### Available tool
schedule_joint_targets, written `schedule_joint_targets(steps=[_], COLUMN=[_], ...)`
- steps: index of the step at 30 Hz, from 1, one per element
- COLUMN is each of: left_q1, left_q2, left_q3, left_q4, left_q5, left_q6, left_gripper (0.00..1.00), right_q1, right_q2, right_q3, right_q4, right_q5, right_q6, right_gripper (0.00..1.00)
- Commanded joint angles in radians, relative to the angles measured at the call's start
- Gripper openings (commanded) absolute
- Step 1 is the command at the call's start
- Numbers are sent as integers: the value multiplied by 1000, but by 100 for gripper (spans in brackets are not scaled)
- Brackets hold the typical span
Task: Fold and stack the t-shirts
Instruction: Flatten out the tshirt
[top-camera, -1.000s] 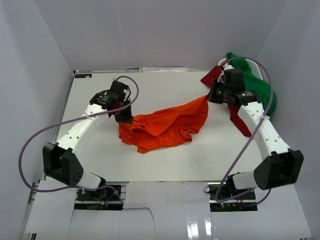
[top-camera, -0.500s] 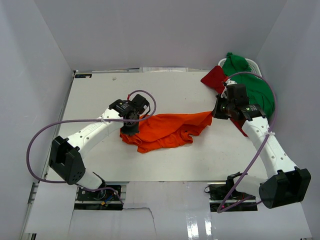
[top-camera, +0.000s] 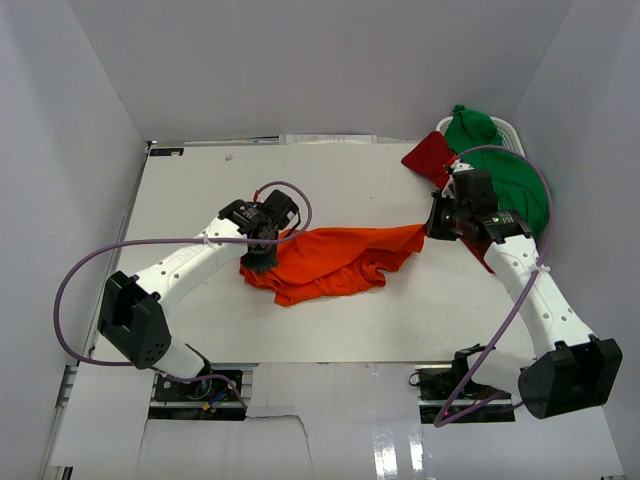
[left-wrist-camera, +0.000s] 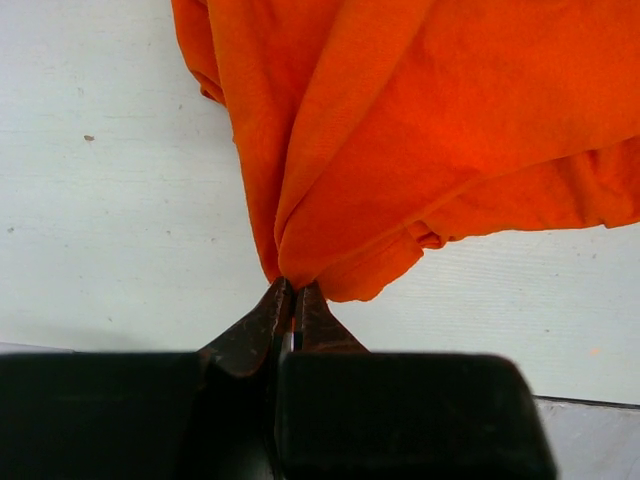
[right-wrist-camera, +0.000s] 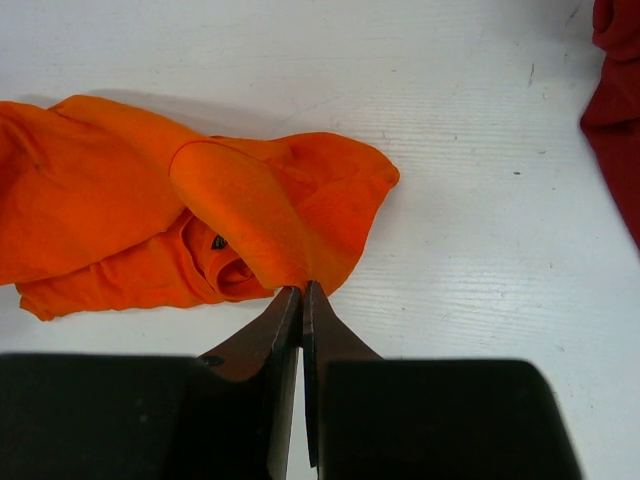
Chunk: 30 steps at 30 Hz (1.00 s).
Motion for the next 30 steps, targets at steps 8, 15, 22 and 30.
schedule_joint_targets(steps=[8,15,22,30], left_q1=[-4,-4,-2,-4], left_q2=[-32,-64,-55,-67], left_q3=[-19,-39,-35,-35], left_q4=[36,70,61,73], left_q5=[33,73,81,82], left_q6=[-14,-2,-9,-11], left_gripper=[6,0,11,31], right_q1=[2,2,2,2], right_q2=[-40,-49,-49,-56], right_q3=[-5,-8,-10,-7], right_q4=[19,19,18,15], right_q5=[9,8,0,-2], right_q6=[-14,-14,-13,-13], right_gripper=[8,8,8,8])
